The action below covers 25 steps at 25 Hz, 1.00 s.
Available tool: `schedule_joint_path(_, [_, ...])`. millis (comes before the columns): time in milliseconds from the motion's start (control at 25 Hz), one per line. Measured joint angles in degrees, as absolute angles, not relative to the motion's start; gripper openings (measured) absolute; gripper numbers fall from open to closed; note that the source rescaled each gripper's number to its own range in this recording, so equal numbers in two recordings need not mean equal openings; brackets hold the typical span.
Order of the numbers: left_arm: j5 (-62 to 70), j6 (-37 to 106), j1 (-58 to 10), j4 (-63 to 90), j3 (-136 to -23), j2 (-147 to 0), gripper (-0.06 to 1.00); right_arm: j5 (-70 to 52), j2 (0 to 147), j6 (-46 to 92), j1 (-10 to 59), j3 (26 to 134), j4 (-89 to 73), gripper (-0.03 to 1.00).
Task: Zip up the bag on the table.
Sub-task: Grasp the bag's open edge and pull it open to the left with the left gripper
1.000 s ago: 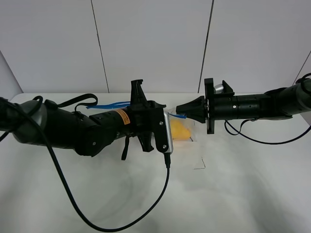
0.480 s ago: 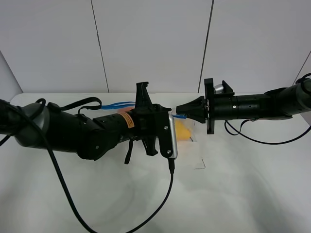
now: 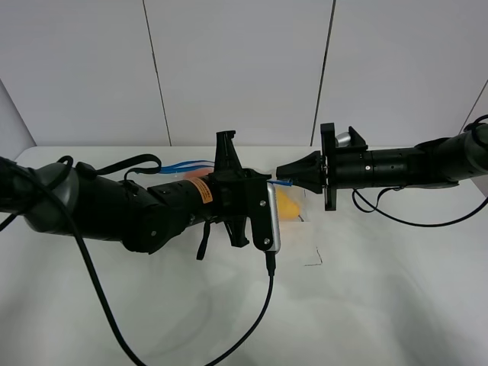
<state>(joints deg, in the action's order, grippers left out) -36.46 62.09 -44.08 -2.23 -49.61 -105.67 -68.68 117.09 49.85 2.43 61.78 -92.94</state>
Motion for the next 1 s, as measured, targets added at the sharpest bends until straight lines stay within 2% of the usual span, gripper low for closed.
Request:
schedule_joint_path(240, [-36.71, 62.09, -41.01, -3.15, -49.11, -105.67, 0.00, -68.35, 117.09, 49.85, 2.43, 61.78, -93.77, 0.00])
schedule_joint_path(1000, [-42.75, 64.67, -19.19, -0.35, -34.31, -100.05, 0.00, -68.92, 117.09, 49.80, 2.43, 61.90, -92.95, 0.00])
